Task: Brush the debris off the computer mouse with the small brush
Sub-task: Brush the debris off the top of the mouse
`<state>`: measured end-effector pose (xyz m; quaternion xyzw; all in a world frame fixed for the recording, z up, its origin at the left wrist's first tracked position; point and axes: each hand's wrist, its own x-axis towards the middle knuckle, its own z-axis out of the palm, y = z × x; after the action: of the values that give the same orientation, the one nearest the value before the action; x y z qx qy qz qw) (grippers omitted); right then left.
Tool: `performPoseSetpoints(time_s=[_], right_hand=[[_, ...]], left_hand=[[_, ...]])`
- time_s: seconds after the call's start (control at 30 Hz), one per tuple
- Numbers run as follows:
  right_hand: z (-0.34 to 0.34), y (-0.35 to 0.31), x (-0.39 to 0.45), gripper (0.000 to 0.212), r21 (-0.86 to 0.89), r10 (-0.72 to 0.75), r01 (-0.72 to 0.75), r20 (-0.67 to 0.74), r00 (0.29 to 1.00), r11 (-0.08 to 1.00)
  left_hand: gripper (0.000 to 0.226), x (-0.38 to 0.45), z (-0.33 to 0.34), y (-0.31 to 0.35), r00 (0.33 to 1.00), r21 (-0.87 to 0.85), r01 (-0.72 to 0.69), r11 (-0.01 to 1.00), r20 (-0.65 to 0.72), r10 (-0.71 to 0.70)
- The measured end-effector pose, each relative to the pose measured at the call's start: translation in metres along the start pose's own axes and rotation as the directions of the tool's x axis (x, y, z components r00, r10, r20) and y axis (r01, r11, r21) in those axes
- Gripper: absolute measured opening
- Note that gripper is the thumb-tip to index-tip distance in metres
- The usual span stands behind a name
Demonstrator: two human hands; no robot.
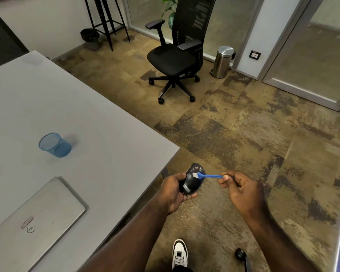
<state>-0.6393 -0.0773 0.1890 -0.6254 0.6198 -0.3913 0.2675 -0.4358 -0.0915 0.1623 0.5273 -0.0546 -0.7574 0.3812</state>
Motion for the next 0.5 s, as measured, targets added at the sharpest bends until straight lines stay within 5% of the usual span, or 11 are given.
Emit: performPoseSetpoints(time_s=[0.2,0.5], right_hand=[[0.0,0.019,0.013,0.016,-0.026,0.142,-0.147,-0.128,0.982,0.989],[0.006,0.019,0.017,0.016,-0.055,0.161,-0.167,-0.104,0.981,0.984]], left_hand=[[0.034,-0.002,-0.003,0.001,1.0,0.026,0.011,1.0,0.002,-0.011],[0.033,-0.001,-0.006,0.003,1.0,0.034,0.006,0.999,0.003,-0.006]])
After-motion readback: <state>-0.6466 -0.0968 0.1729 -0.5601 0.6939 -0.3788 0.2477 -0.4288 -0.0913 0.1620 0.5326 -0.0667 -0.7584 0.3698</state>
